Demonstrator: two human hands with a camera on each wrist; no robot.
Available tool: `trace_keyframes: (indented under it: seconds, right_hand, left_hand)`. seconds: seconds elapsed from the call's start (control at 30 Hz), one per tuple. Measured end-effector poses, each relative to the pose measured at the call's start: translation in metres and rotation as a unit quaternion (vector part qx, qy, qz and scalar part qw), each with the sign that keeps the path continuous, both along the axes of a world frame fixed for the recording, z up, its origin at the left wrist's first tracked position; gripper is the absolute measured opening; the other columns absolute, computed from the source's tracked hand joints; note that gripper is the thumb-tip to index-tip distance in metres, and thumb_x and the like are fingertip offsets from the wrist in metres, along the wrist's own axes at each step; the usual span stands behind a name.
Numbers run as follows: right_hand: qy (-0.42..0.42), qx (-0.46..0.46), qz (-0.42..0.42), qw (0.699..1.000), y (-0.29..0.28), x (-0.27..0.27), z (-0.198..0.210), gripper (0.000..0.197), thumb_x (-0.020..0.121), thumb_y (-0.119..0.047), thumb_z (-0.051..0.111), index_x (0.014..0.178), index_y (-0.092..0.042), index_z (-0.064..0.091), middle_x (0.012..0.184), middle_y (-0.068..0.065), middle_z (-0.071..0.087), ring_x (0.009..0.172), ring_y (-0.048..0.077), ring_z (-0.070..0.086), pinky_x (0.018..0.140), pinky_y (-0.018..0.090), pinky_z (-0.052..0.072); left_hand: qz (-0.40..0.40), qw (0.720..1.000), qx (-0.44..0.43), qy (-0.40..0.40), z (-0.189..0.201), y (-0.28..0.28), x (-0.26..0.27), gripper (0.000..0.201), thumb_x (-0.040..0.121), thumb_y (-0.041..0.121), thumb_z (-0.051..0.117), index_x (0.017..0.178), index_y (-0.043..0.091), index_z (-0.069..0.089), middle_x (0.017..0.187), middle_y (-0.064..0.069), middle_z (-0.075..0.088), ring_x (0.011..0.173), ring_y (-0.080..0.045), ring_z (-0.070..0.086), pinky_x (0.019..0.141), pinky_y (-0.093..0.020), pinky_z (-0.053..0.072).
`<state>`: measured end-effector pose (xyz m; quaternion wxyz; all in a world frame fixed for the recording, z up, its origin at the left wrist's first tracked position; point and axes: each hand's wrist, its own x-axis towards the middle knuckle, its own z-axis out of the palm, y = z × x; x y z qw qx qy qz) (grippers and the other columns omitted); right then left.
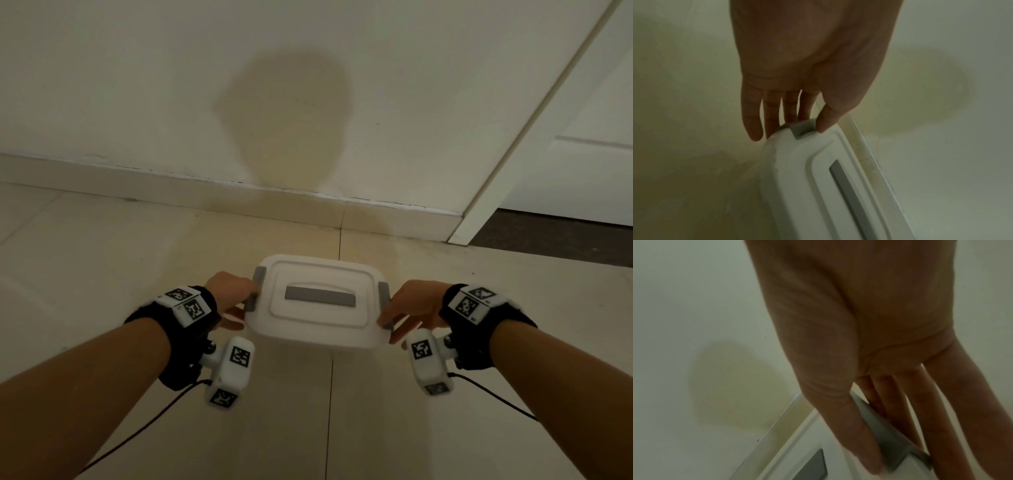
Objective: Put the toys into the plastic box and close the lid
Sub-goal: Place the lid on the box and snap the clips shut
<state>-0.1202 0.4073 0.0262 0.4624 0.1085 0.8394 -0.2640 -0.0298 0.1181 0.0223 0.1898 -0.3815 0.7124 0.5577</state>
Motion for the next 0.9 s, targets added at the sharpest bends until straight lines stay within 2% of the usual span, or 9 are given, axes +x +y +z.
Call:
trace_keyframes:
  seconds: [0.07, 0.17, 0.23, 0.37, 0.5, 0.63, 0.67, 0.77, 0.9]
  right_hand:
    - [0.005, -0.017, -0.008, 1.0, -0.001, -0.004, 0.004, 0.038, 0.079, -0.003, 0.079, 0.114, 0.007, 0.066, 0.101, 0.02, 0.078, 0.091, 0.038, 0.076, 0.09, 0.058, 0.056]
    - [0.044, -0.045, -0.035, 0.997, -0.002, -0.017, 0.012, 0.031, 0.083, -0.003, 0.075, 0.112, 0.006, 0.066, 0.101, 0.019, 0.077, 0.09, 0.036, 0.076, 0.091, 0.057, 0.056]
    - [0.093, -0.061, -0.053, 0.992, -0.003, -0.033, 0.019, 0.028, 0.083, -0.007, 0.074, 0.108, 0.003, 0.068, 0.099, 0.015, 0.076, 0.087, 0.032, 0.076, 0.092, 0.052, 0.057]
    - [0.175, -0.122, -0.136, 0.967, -0.009, -0.065, 0.031, 0.022, 0.085, -0.004, 0.069, 0.106, 0.004, 0.065, 0.1, 0.016, 0.067, 0.08, 0.031, 0.068, 0.07, 0.04, 0.06]
    - [0.215, -0.145, -0.19, 0.947, -0.015, -0.095, 0.028, 0.019, 0.084, -0.002, 0.065, 0.101, 0.006, 0.065, 0.093, 0.018, 0.064, 0.075, 0.03, 0.063, 0.061, 0.036, 0.057]
    - [0.238, -0.16, -0.25, 0.925, -0.016, -0.112, -0.002, 0.009, 0.082, -0.005, 0.064, 0.088, 0.001, 0.067, 0.093, 0.018, 0.065, 0.084, 0.035, 0.062, 0.054, 0.031, 0.052]
    - [0.242, -0.168, -0.262, 0.919, -0.016, -0.114, -0.012, 0.011, 0.082, -0.006, 0.063, 0.089, 0.0, 0.069, 0.095, 0.019, 0.066, 0.086, 0.036, 0.063, 0.054, 0.031, 0.052]
    - [0.248, -0.179, -0.279, 0.91, -0.017, -0.118, -0.036, 0.026, 0.085, -0.008, 0.063, 0.108, 0.001, 0.071, 0.106, 0.021, 0.069, 0.095, 0.039, 0.066, 0.059, 0.034, 0.056]
    - [0.275, -0.194, -0.281, 0.899, -0.016, -0.126, -0.055, 0.034, 0.087, -0.007, 0.061, 0.119, -0.002, 0.07, 0.106, 0.017, 0.07, 0.091, 0.033, 0.066, 0.064, 0.035, 0.058]
  left_hand:
    - [0.03, 0.999, 0.017, 0.029, 0.003, -0.002, -0.006, 0.012, 0.092, 0.009, 0.058, 0.089, 0.0, 0.063, 0.093, -0.016, 0.065, 0.076, -0.031, 0.061, 0.07, -0.041, 0.053]
    - [0.074, 0.994, 0.042, 0.076, 0.007, -0.003, -0.02, 0.011, 0.094, 0.009, 0.058, 0.093, 0.005, 0.067, 0.089, -0.012, 0.065, 0.076, -0.028, 0.06, 0.063, -0.039, 0.051]
    - [0.1, 0.987, 0.053, 0.11, 0.007, -0.003, -0.034, 0.015, 0.095, 0.01, 0.058, 0.105, 0.005, 0.068, 0.09, -0.01, 0.066, 0.077, -0.027, 0.06, 0.07, -0.041, 0.05]
    - [0.147, 0.972, 0.085, 0.161, 0.009, 0.0, -0.064, 0.031, 0.096, 0.01, 0.058, 0.126, 0.005, 0.064, 0.107, -0.012, 0.065, 0.091, -0.031, 0.061, 0.08, -0.041, 0.05]
    - [0.173, 0.96, 0.107, 0.194, 0.006, 0.004, -0.095, 0.034, 0.095, 0.007, 0.058, 0.129, 0.004, 0.063, 0.115, -0.014, 0.066, 0.1, -0.033, 0.063, 0.082, -0.04, 0.051]
    - [0.189, 0.953, 0.108, 0.21, -0.01, 0.008, -0.122, 0.037, 0.092, 0.0, 0.06, 0.129, 0.002, 0.063, 0.123, -0.018, 0.067, 0.101, -0.035, 0.065, 0.082, -0.04, 0.053]
    - [0.192, 0.953, 0.104, 0.213, -0.015, 0.008, -0.128, 0.039, 0.091, -0.003, 0.058, 0.129, 0.001, 0.063, 0.123, -0.018, 0.067, 0.103, -0.036, 0.065, 0.083, -0.04, 0.053]
    - [0.189, 0.953, 0.096, 0.216, -0.029, 0.01, -0.144, 0.046, 0.088, -0.013, 0.051, 0.131, -0.002, 0.061, 0.127, -0.018, 0.065, 0.111, -0.037, 0.063, 0.088, -0.04, 0.053]
    - [0.191, 0.95, 0.094, 0.23, -0.044, 0.013, -0.16, 0.047, 0.088, -0.014, 0.054, 0.134, -0.002, 0.057, 0.132, -0.019, 0.062, 0.115, -0.035, 0.061, 0.095, -0.041, 0.051]
